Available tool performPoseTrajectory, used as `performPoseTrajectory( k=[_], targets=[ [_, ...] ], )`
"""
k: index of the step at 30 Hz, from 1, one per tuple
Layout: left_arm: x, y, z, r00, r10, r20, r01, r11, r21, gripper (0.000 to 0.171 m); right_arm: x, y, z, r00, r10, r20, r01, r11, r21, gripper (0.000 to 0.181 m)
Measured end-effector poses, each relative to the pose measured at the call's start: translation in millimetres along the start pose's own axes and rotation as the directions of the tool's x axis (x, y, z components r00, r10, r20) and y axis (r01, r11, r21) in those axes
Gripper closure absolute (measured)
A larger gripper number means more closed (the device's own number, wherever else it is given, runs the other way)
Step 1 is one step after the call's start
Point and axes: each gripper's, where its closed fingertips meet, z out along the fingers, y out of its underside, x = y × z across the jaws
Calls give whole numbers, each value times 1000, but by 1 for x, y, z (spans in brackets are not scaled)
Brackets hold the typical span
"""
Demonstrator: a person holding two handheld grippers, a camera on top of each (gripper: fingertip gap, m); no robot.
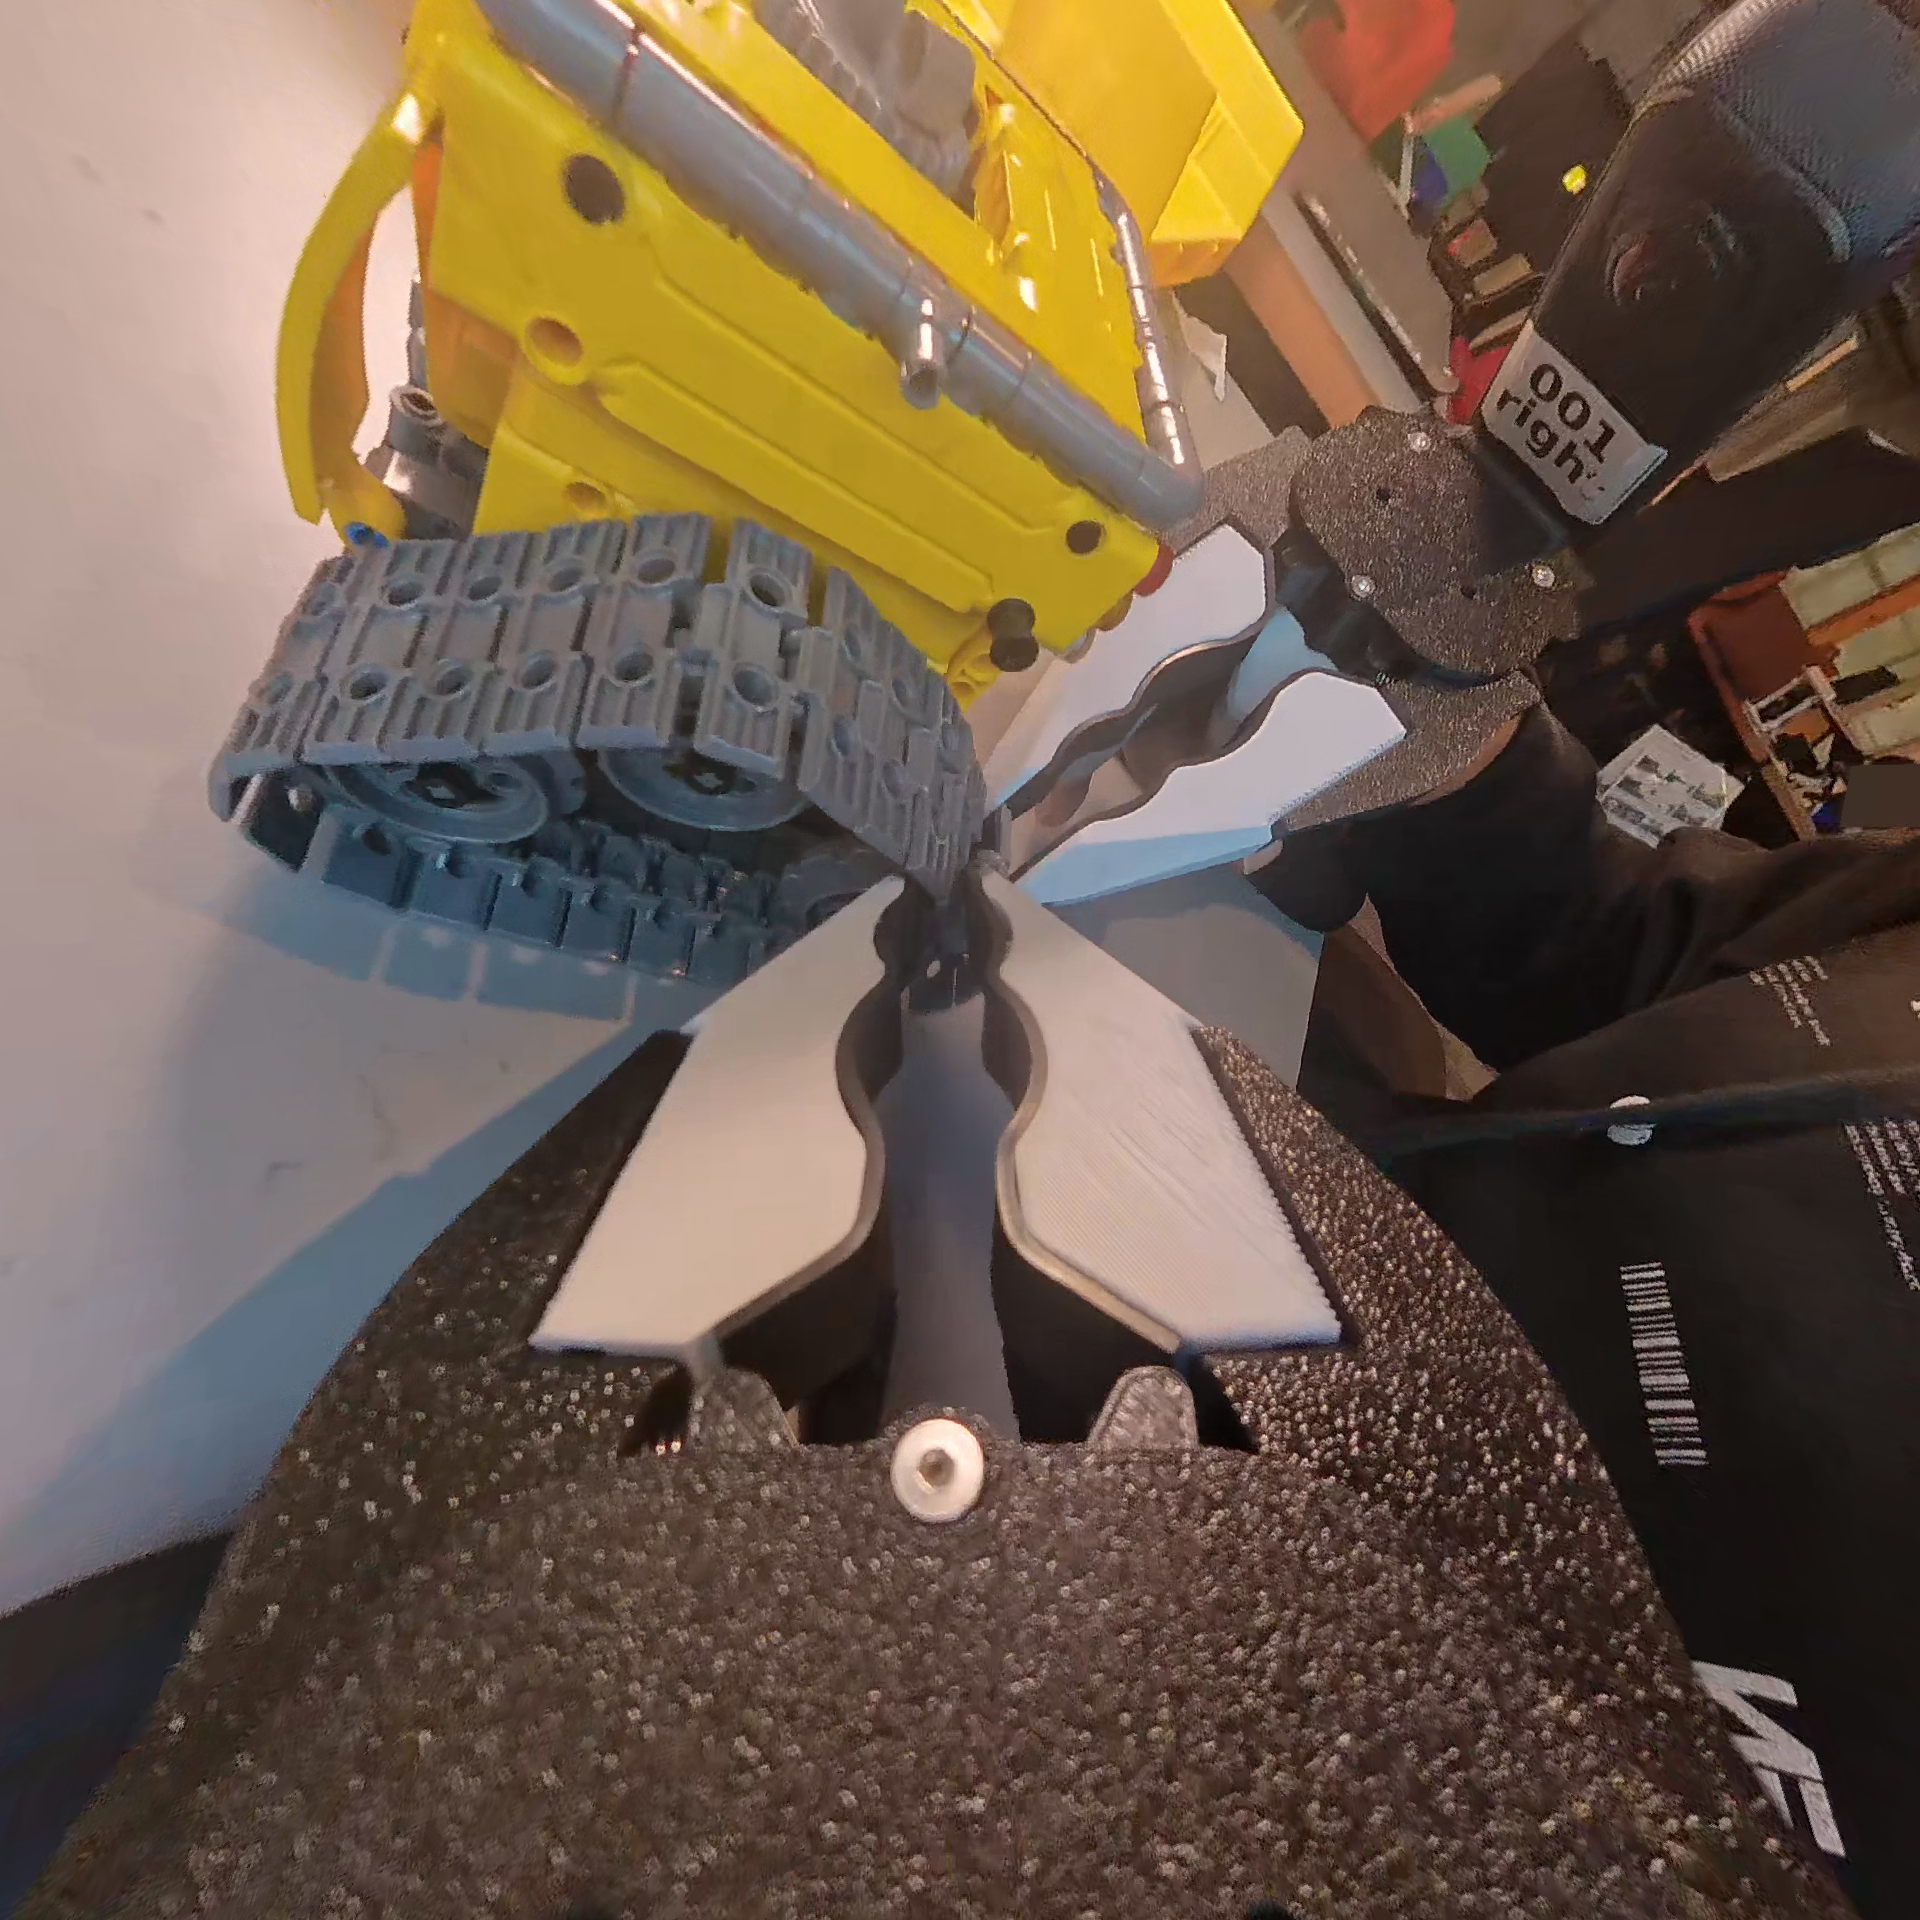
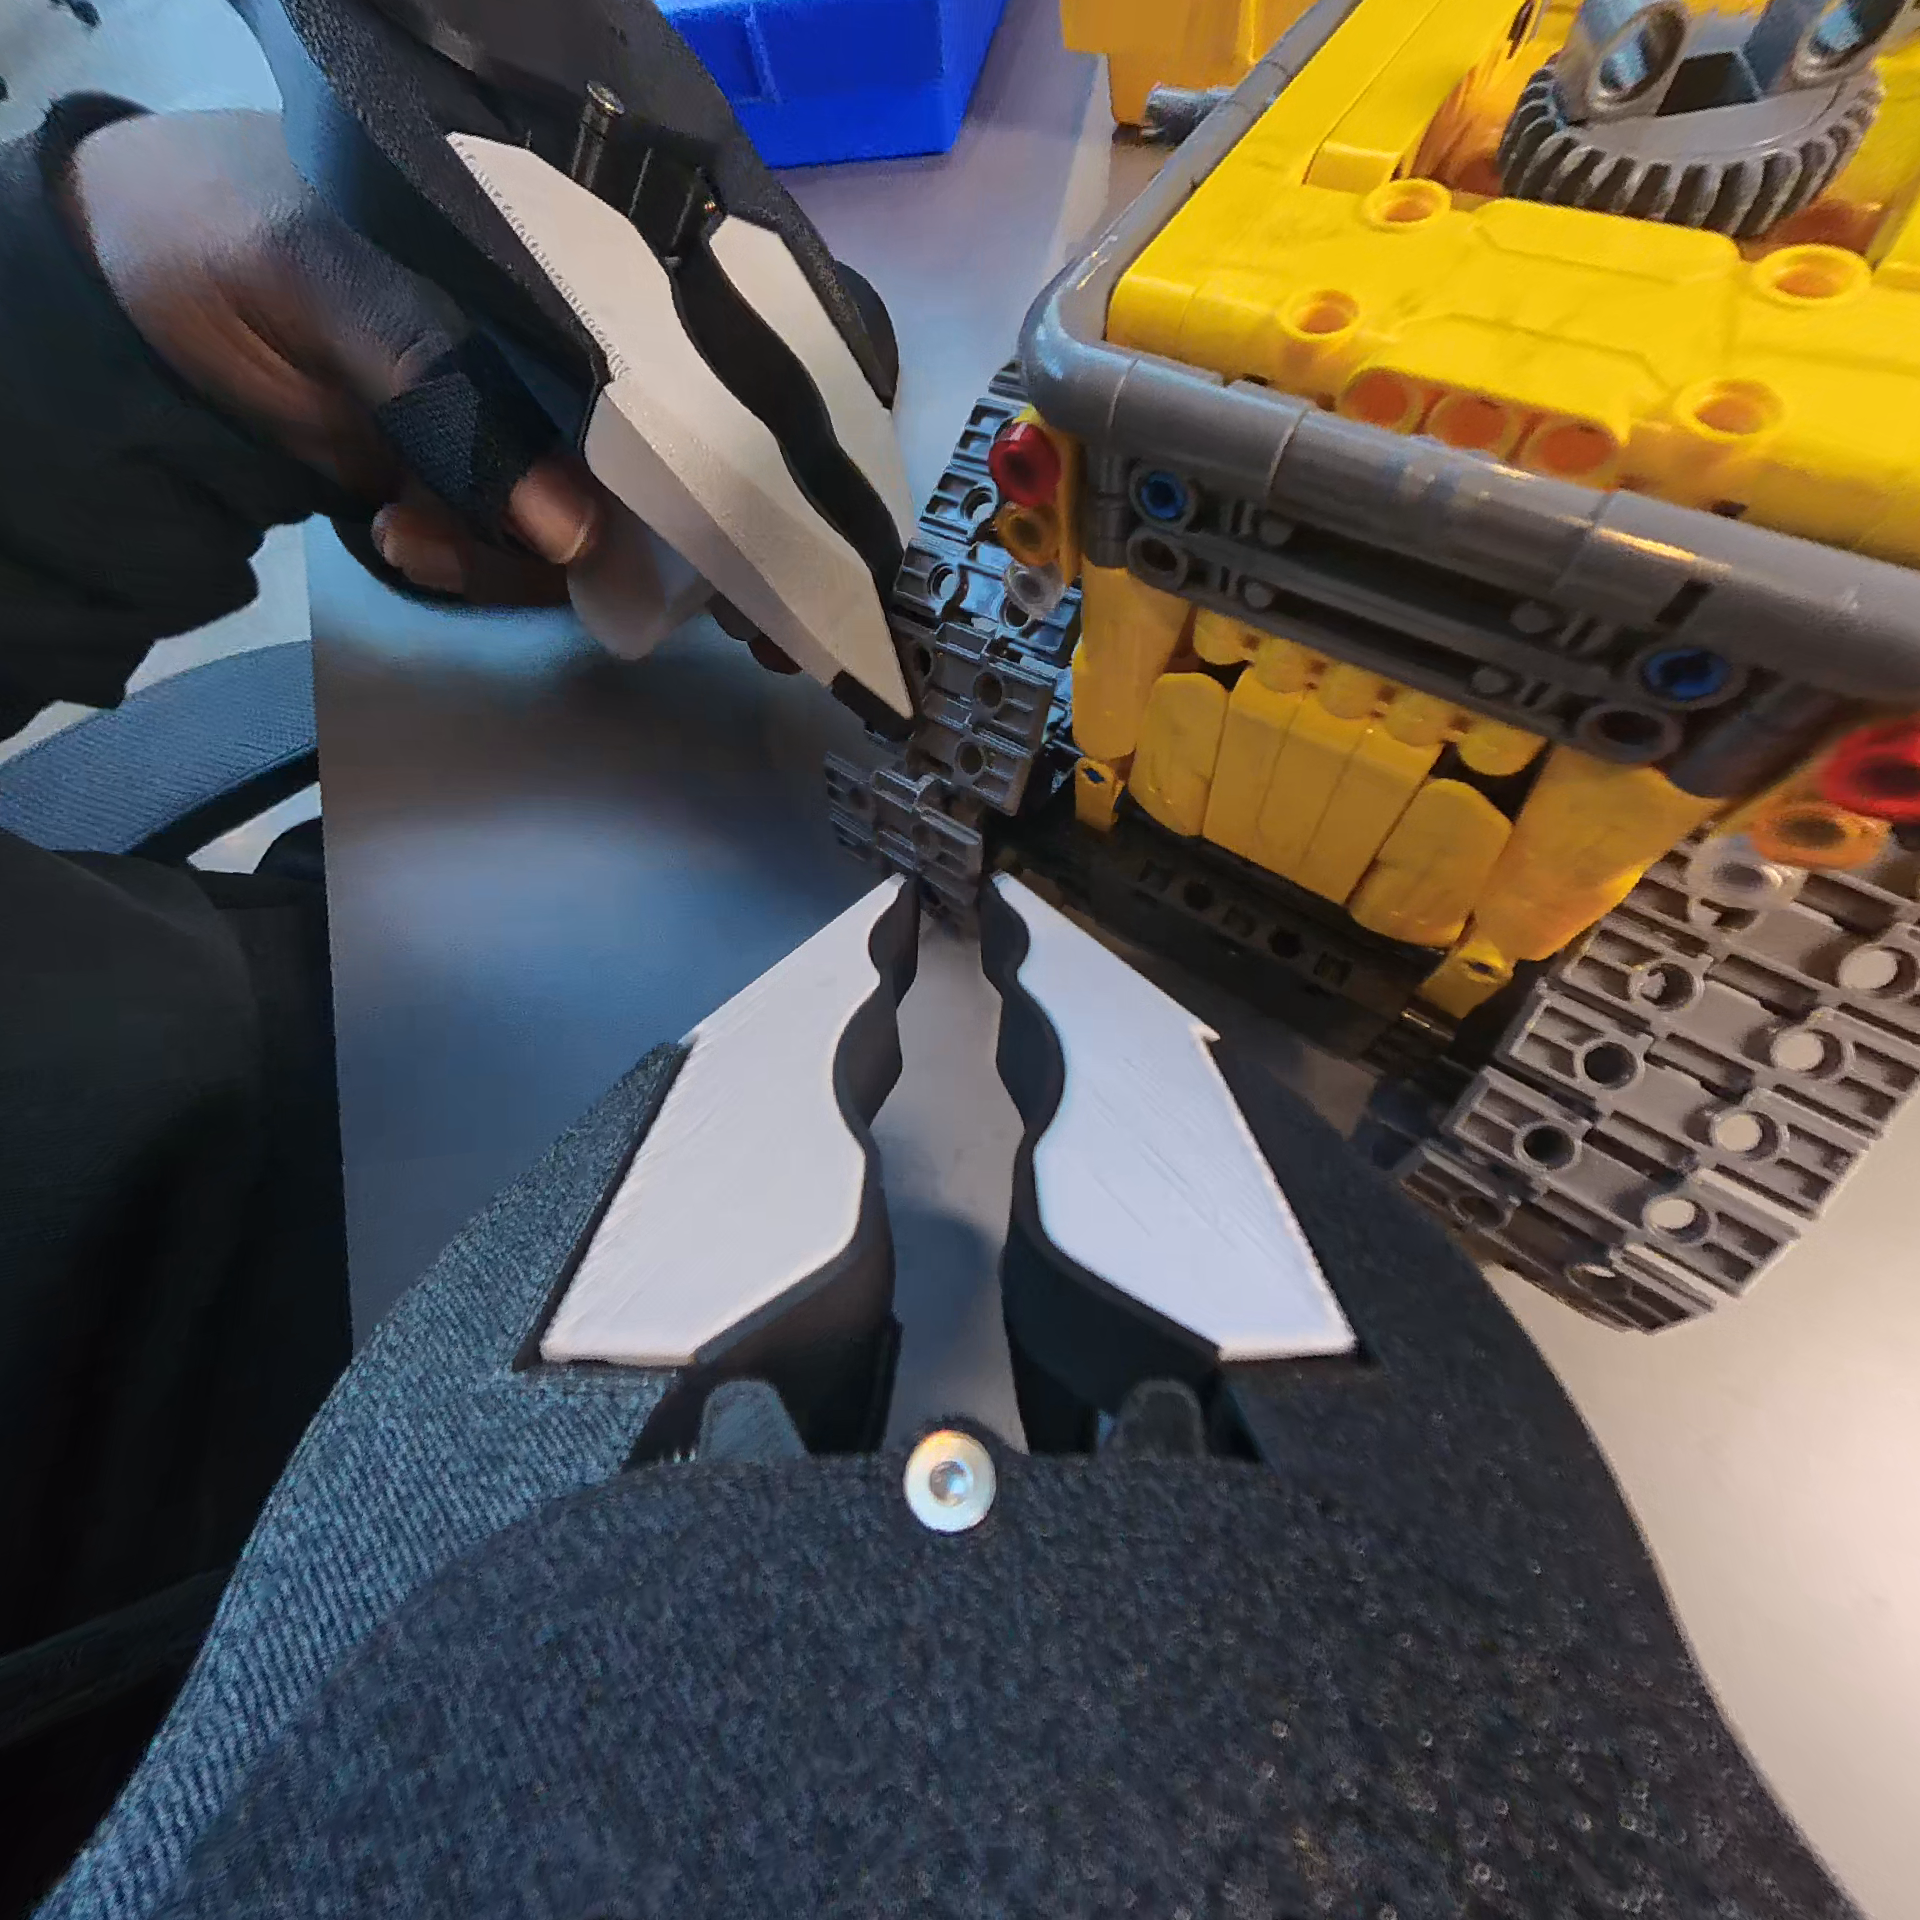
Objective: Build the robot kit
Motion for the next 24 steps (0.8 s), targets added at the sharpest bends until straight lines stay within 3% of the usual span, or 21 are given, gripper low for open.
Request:
performPoseTrajectory(
  k=[16,24],
  targets=[
    [6,2,0,995,-14,-102,-1,990,-144,169,1,-4,-1,998,50,33,-51,998,25,171],
    [9,6,-1,962,-172,-213,115,960,-253,169,-3,-2,-2,998,45,47,-46,999,20,171]
  ],
)
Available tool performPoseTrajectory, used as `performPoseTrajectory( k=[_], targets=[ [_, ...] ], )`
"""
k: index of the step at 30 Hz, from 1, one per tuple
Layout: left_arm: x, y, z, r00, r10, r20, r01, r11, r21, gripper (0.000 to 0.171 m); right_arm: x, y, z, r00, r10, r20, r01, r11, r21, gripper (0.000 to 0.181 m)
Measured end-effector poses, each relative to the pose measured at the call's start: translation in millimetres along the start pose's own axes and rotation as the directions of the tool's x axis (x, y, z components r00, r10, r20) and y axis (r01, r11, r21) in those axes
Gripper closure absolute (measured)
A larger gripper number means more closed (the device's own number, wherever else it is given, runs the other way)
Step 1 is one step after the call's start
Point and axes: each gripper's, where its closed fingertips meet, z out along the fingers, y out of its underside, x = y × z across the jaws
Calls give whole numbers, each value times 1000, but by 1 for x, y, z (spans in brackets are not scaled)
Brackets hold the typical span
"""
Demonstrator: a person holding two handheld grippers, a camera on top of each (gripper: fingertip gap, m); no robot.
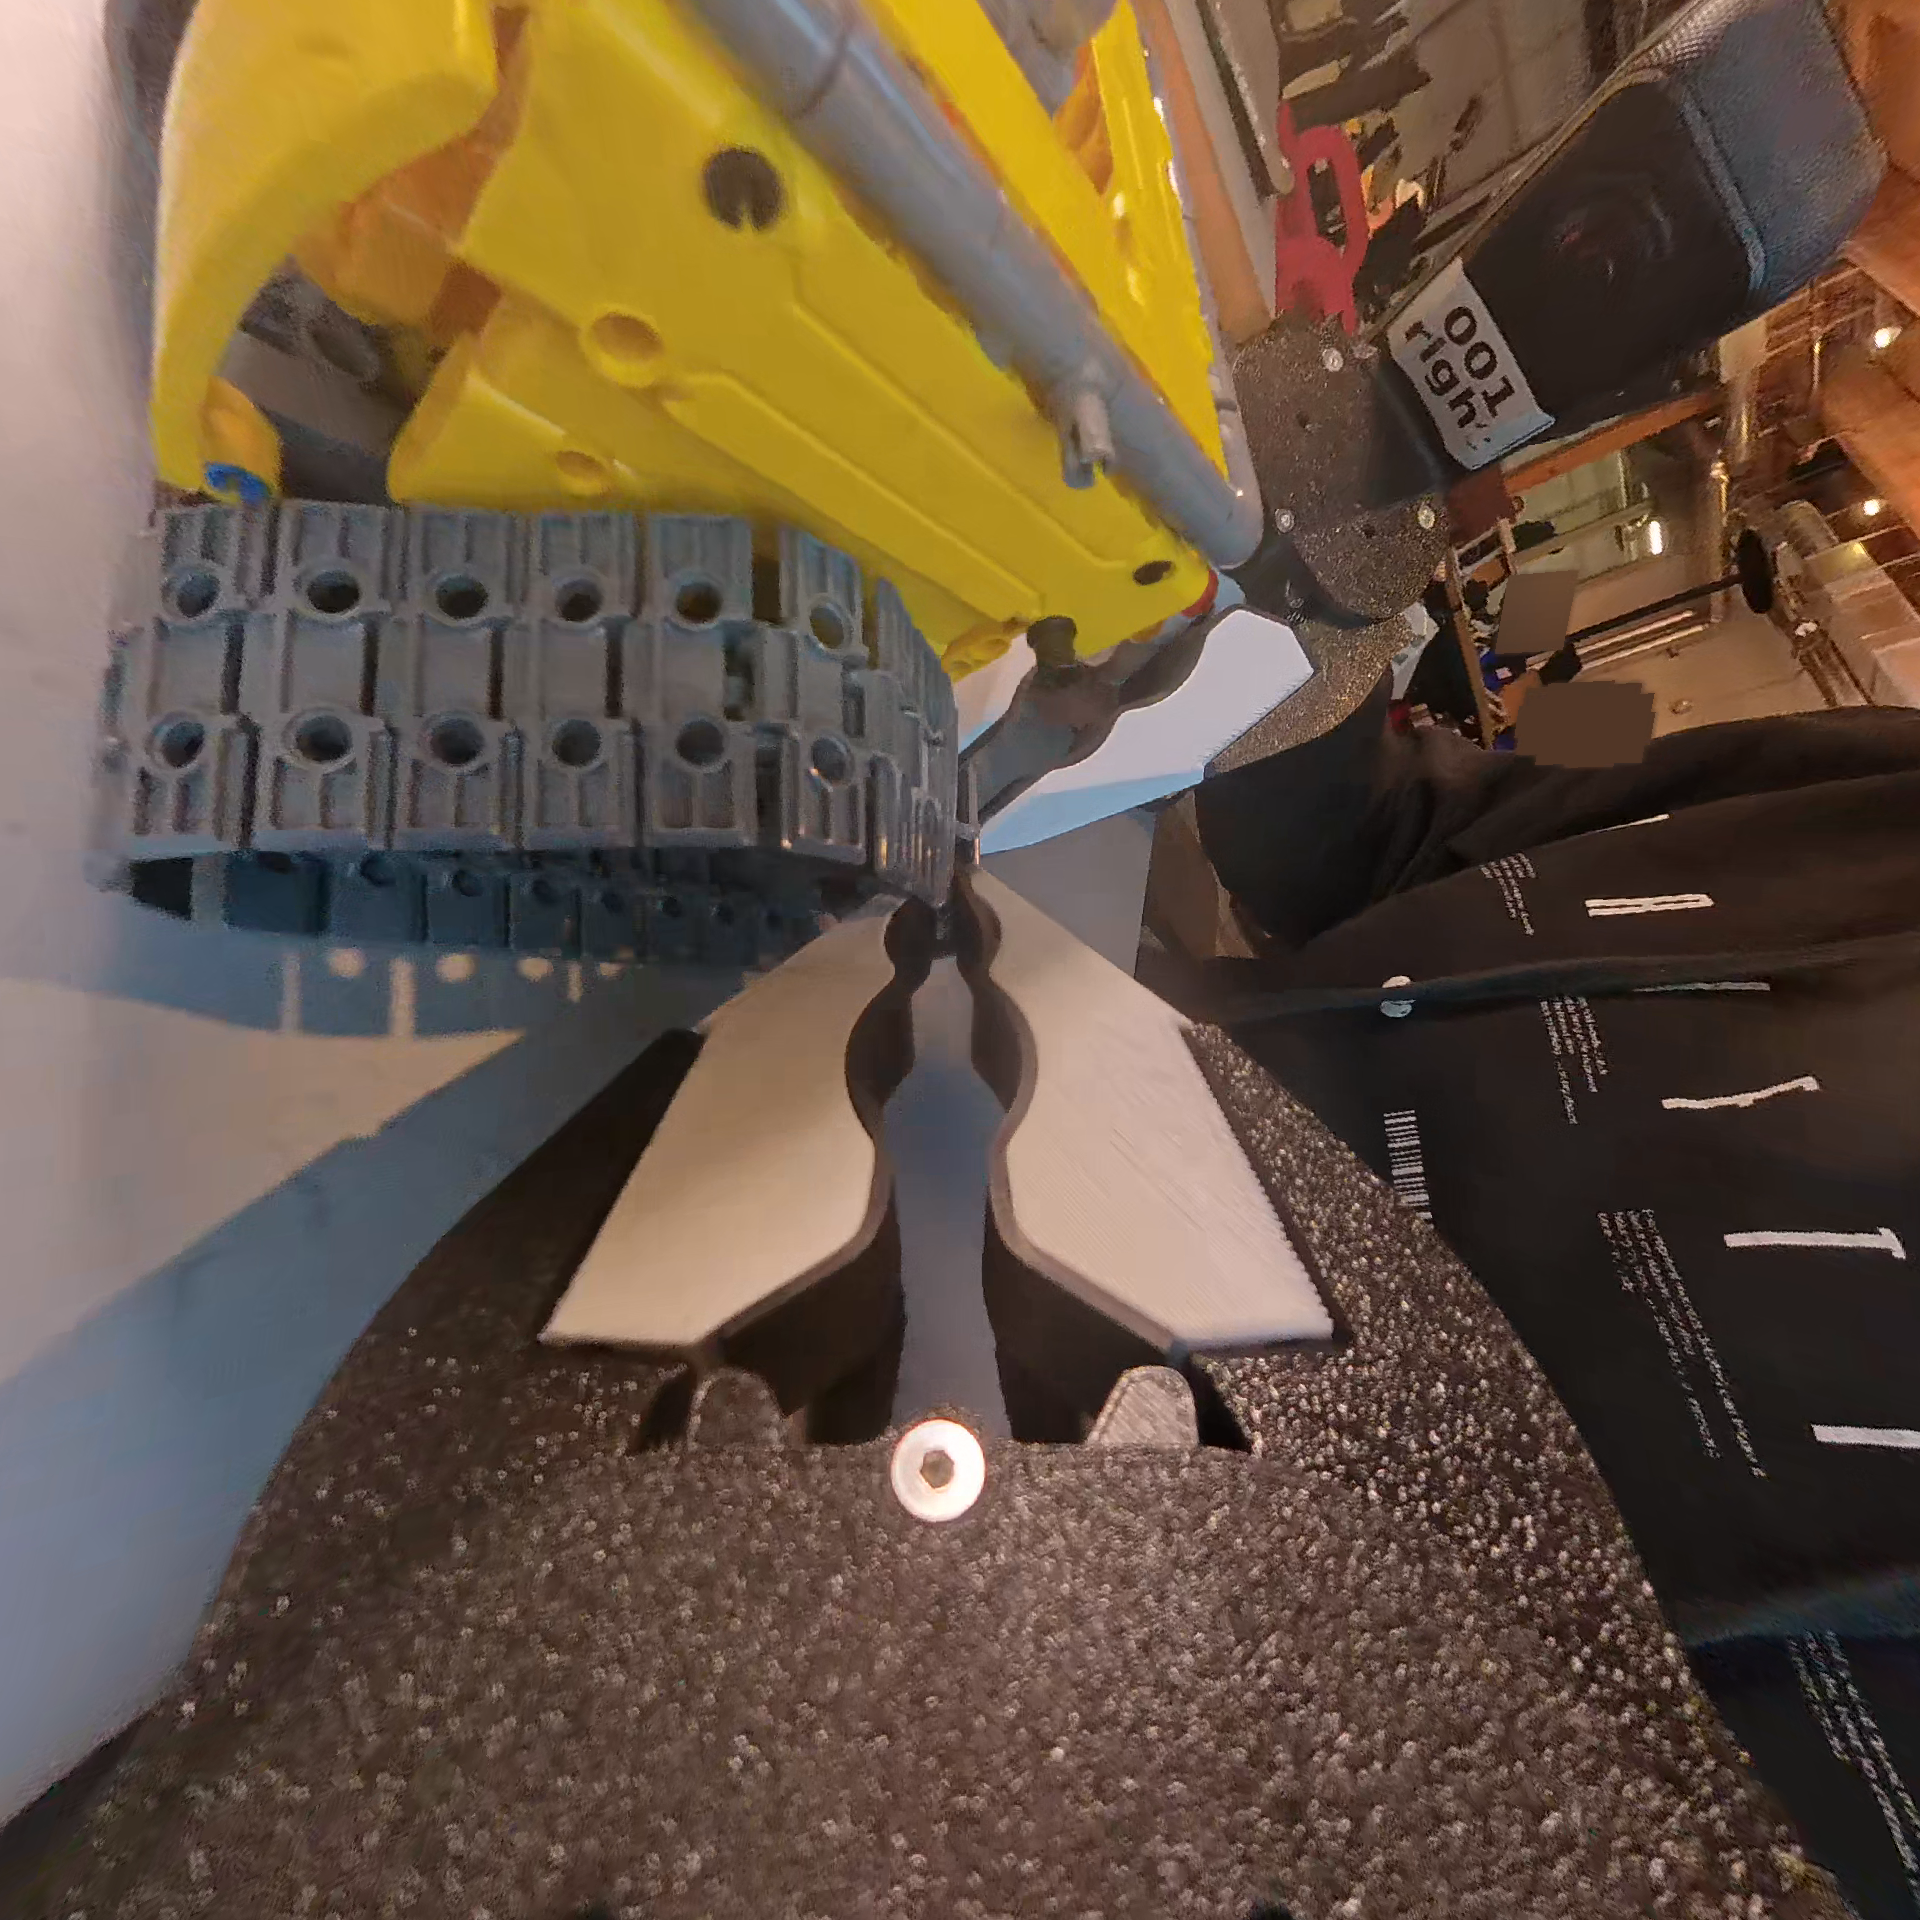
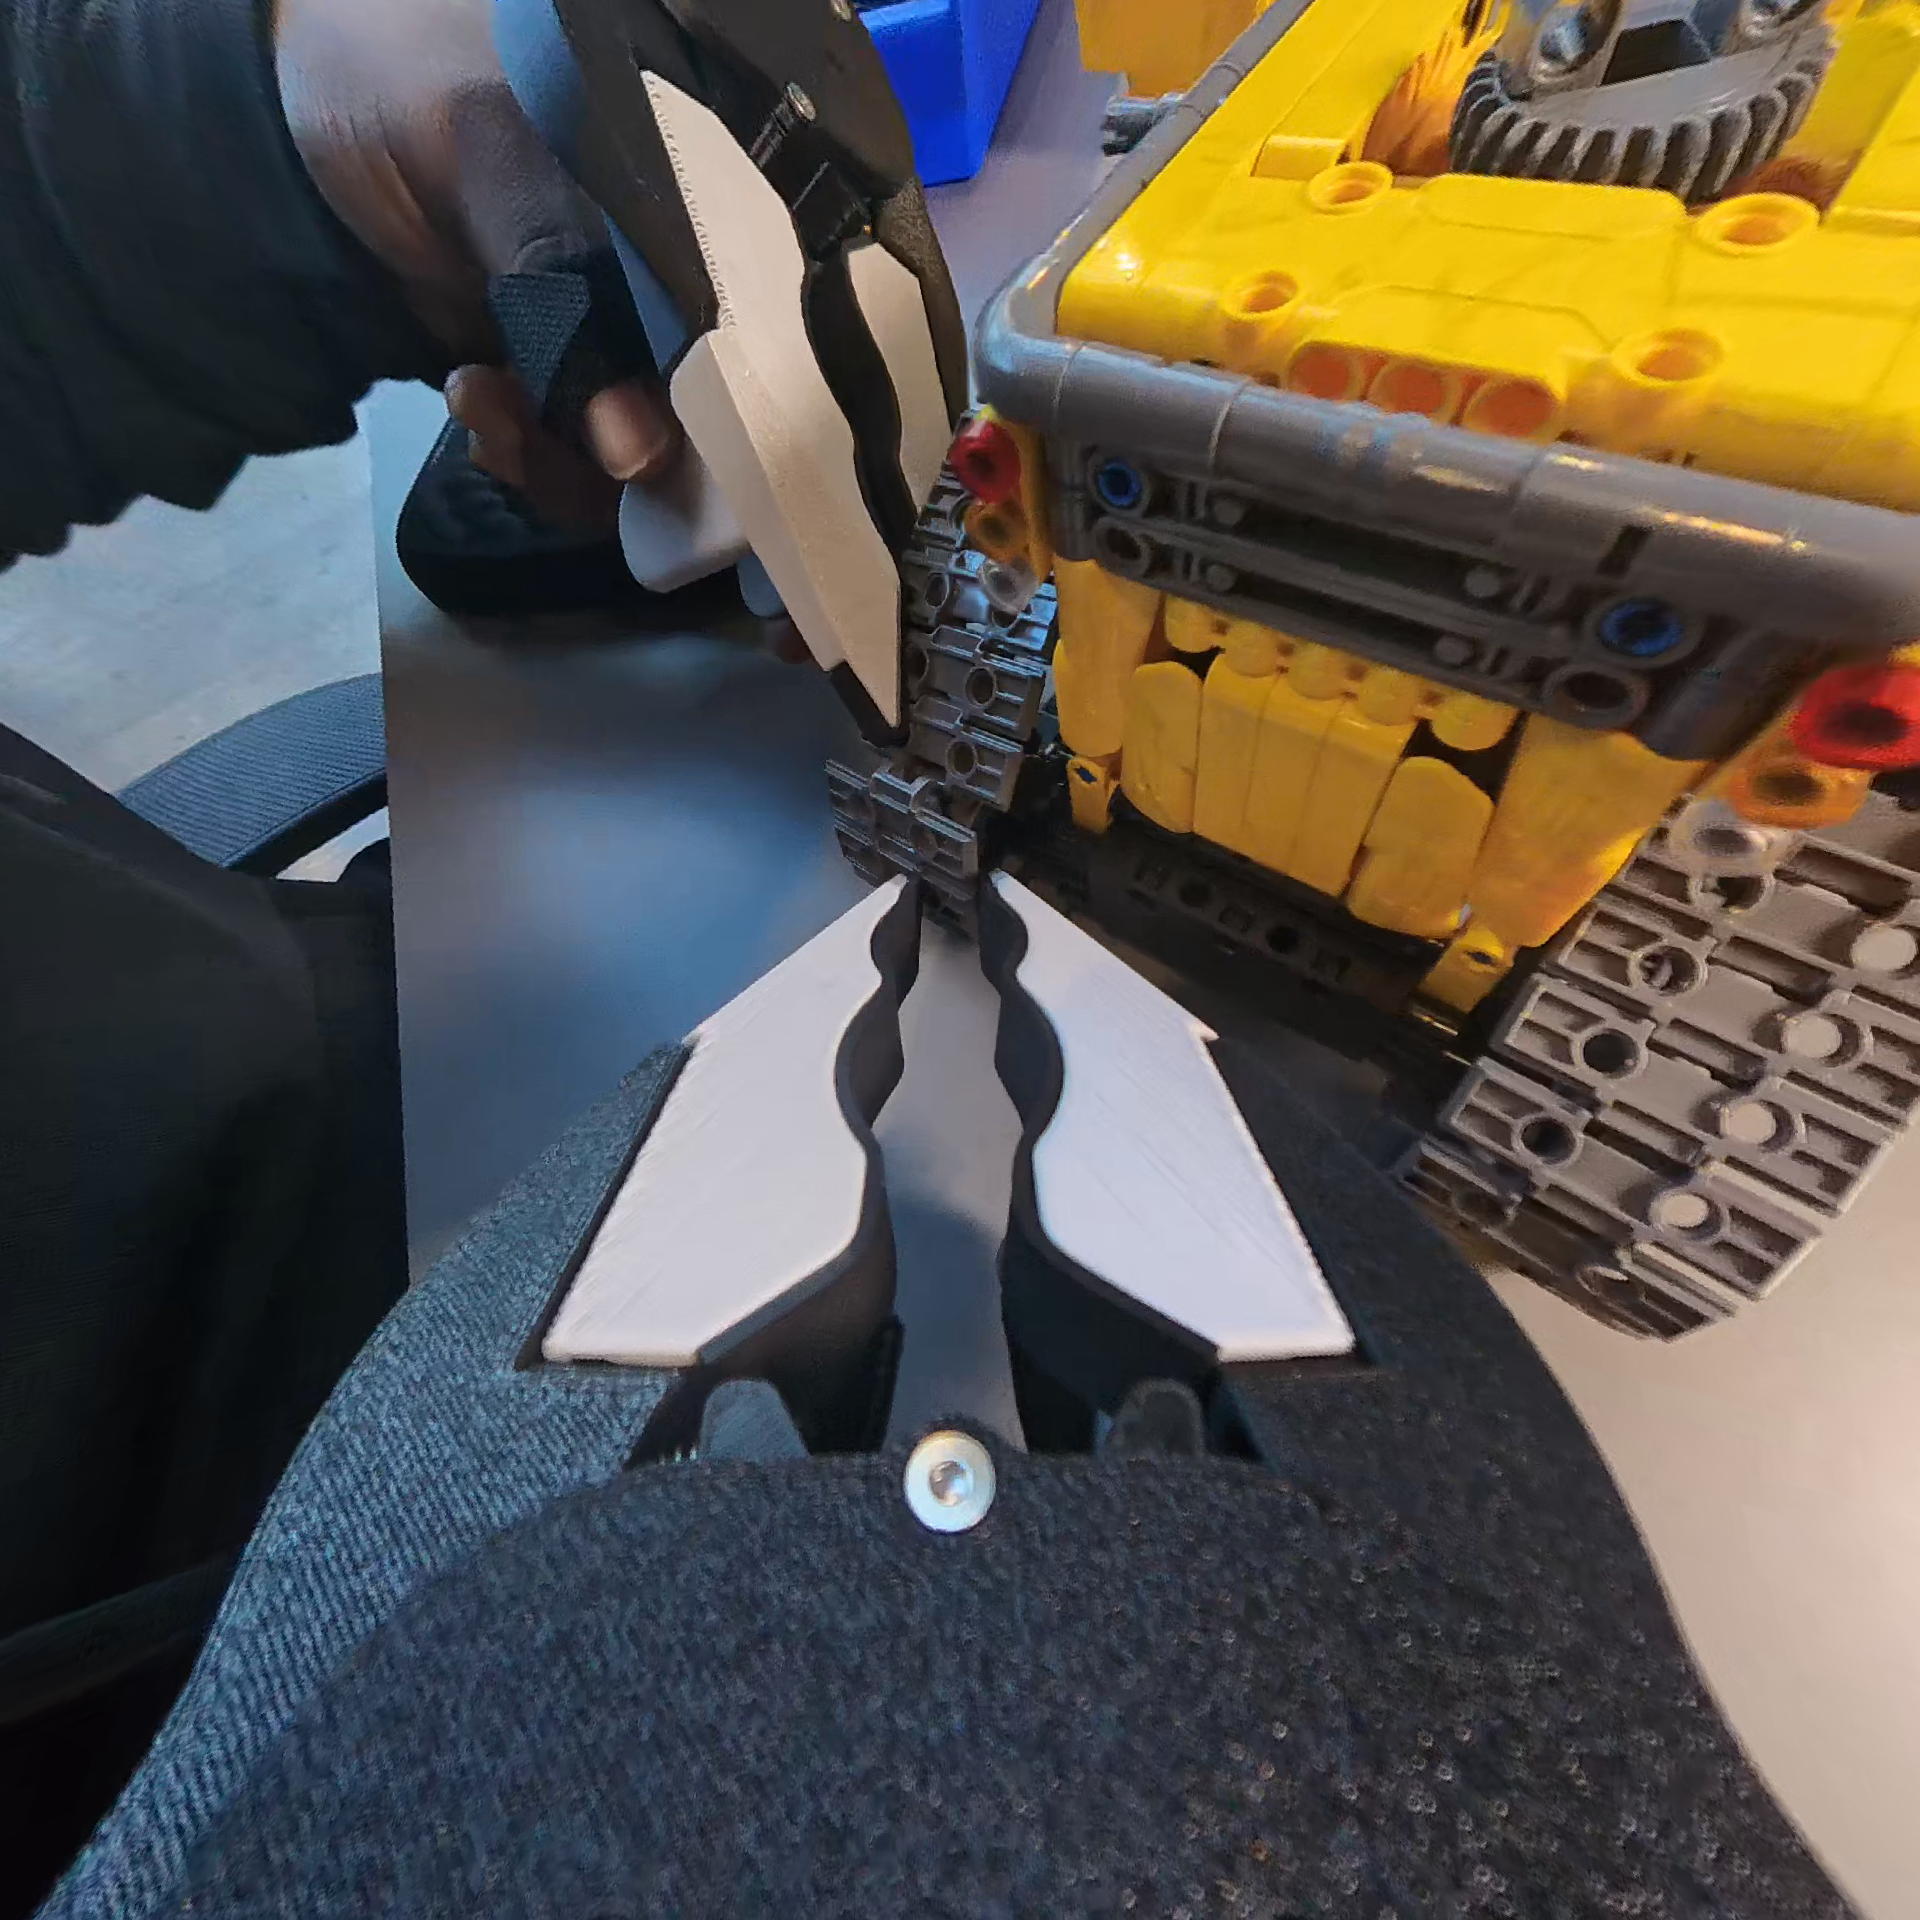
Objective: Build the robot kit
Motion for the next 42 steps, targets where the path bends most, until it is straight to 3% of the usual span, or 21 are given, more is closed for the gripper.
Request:
performPoseTrajectory(
  k=[7,14,21,31,42],
  targets=[
    [0,4,2,1000,5,3,-5,998,-56,169,1,3,0,998,58,28,-57,998,-18,171],
    [2,10,8,997,-50,-55,42,990,-133,169,2,8,4,999,49,4,-49,997,-52,170],
    [0,8,8,1000,-8,-15,6,990,-139,169,4,6,3,999,12,-44,-14,999,-42,169],
    [-1,10,8,971,205,126,-171,956,-239,169,0,2,3,1000,19,-8,-19,999,-31,168],
    [-2,17,8,941,324,99,-273,899,-343,169,-2,4,7,1000,18,24,-17,999,-49,167]
  ],
)
